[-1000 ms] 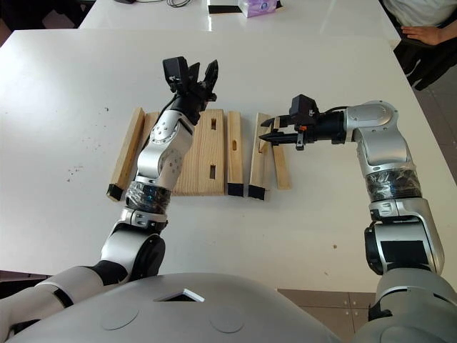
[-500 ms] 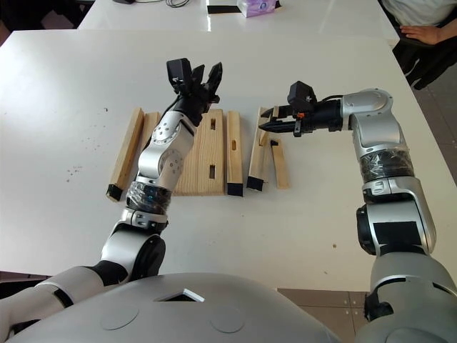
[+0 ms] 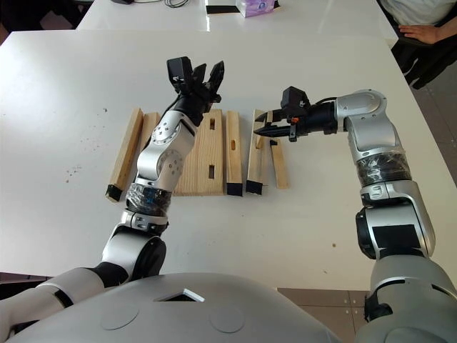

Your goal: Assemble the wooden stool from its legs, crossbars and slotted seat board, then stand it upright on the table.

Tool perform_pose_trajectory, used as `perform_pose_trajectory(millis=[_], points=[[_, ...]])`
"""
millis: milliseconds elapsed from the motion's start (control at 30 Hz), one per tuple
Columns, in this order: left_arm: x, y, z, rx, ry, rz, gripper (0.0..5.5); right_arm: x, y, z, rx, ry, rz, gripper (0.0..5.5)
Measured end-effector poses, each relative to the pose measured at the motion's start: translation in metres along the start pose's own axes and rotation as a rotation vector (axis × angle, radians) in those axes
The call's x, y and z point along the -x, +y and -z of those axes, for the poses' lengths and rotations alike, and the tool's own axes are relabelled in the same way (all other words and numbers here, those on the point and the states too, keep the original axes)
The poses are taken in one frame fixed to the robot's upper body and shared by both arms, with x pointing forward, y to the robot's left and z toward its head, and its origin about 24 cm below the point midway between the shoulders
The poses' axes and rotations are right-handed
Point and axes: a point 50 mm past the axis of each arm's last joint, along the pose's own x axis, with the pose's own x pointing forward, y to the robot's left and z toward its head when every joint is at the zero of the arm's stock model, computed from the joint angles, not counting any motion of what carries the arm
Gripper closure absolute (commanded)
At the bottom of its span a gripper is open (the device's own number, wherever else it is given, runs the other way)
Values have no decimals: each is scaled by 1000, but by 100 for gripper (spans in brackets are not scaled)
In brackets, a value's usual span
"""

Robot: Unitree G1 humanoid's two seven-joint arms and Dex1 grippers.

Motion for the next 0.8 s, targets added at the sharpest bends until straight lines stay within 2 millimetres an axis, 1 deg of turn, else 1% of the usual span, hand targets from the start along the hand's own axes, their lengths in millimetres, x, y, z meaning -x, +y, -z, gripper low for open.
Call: perform_pose_trajectory(millis=[100, 500, 800], points=[[1, -1, -1, 0, -3, 3, 302, -1, 0, -1, 5, 4, -6, 418], [4, -5, 5, 9, 44, 41, 302, -6, -7, -7, -2, 27, -49, 418], [4, -7, 5, 17, 54, 64, 302, -15, -10, -9, -22, 10, -68, 418]])
